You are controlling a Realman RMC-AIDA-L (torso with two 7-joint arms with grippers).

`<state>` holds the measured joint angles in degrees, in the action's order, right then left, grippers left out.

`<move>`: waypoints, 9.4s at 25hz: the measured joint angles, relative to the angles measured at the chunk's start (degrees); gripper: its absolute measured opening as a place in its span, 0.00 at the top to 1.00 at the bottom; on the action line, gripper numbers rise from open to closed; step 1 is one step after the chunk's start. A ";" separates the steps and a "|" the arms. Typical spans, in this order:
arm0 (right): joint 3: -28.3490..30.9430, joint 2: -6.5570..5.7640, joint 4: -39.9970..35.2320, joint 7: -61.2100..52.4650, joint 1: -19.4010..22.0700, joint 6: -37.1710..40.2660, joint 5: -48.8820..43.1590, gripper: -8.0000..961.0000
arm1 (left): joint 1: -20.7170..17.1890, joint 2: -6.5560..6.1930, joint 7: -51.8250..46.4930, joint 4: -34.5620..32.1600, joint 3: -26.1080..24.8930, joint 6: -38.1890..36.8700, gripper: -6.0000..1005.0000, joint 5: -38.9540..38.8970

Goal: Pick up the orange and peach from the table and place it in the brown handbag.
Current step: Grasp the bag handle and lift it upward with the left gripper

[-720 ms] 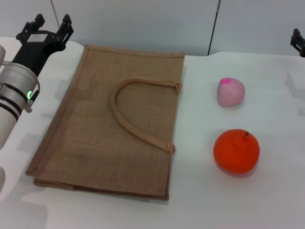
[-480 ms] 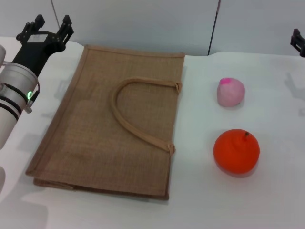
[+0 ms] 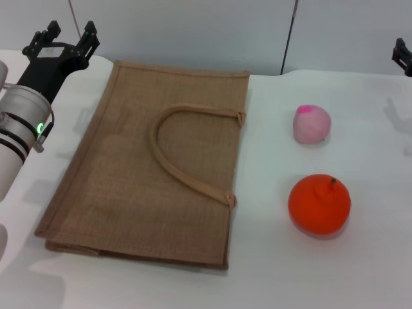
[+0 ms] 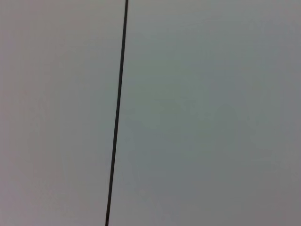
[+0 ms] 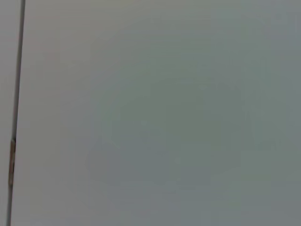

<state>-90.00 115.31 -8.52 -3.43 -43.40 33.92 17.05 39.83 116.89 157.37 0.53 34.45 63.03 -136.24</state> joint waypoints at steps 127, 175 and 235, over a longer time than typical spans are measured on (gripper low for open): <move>-0.55 -0.44 0.00 0.09 0.41 -3.60 -0.53 0.13 | 1.85 -1.57 -71.00 -28.14 4.49 -7.42 0.25 80.22; 0.00 -0.53 -0.29 0.09 0.25 -3.60 -0.18 0.13 | 5.54 -0.70 -77.06 -25.84 5.10 -10.35 0.38 88.09; 0.00 -0.71 -0.07 0.09 0.37 -3.60 -0.42 0.13 | 6.26 -0.14 -74.27 -34.22 5.22 -7.12 0.87 81.62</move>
<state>-90.00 114.61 -8.60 -3.34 -43.04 30.32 16.64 46.08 116.75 83.10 -33.70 39.68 55.91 -54.62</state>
